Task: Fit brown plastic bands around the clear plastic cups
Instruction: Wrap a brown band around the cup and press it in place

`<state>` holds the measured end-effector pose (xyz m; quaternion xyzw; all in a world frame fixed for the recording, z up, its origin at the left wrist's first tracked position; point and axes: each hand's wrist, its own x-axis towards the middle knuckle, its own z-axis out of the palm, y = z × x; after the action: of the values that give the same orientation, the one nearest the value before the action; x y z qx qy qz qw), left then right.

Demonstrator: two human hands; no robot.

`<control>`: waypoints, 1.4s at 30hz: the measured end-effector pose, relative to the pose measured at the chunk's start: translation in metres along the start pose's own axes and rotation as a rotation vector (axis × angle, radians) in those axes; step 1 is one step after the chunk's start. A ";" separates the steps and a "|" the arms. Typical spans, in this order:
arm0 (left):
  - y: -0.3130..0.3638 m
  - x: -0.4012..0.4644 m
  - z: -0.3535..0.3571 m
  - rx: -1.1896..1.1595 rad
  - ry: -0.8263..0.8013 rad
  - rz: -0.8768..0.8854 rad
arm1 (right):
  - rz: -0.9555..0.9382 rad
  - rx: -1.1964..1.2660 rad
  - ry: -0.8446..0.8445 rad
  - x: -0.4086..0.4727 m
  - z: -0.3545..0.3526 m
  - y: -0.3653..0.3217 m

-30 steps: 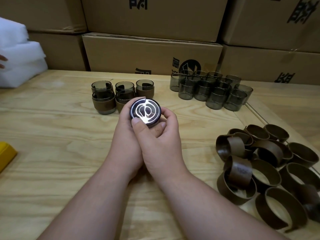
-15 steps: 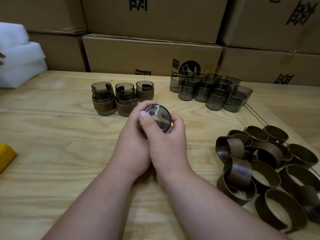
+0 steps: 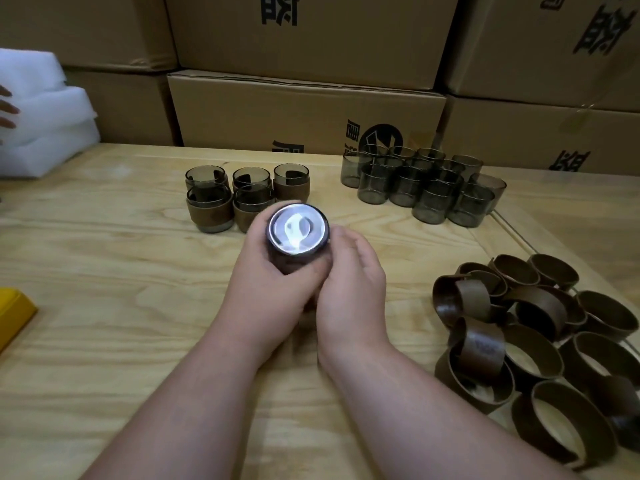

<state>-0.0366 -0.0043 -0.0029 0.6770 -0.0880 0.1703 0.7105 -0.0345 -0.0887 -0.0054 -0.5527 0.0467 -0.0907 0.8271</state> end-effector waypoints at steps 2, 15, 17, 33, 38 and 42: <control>0.002 -0.001 0.000 -0.079 0.037 -0.015 | 0.009 0.014 -0.067 -0.002 0.001 -0.001; 0.007 -0.002 0.000 -0.284 0.036 -0.149 | -0.004 0.016 -0.144 -0.010 0.004 -0.005; 0.006 -0.001 -0.002 -0.303 0.038 -0.148 | -0.051 0.041 -0.097 -0.011 0.004 -0.006; 0.010 0.009 -0.009 -0.509 0.201 -0.326 | -0.359 -0.417 -0.199 -0.021 0.004 -0.006; 0.013 0.007 -0.010 -0.510 0.158 -0.291 | -0.307 -0.418 -0.218 -0.020 0.005 -0.007; 0.014 0.007 -0.009 -0.464 0.112 -0.246 | -0.305 -0.363 -0.205 -0.020 0.007 -0.008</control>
<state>-0.0365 0.0060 0.0118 0.4911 -0.0021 0.0951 0.8659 -0.0541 -0.0817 0.0044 -0.6991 -0.1056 -0.1479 0.6915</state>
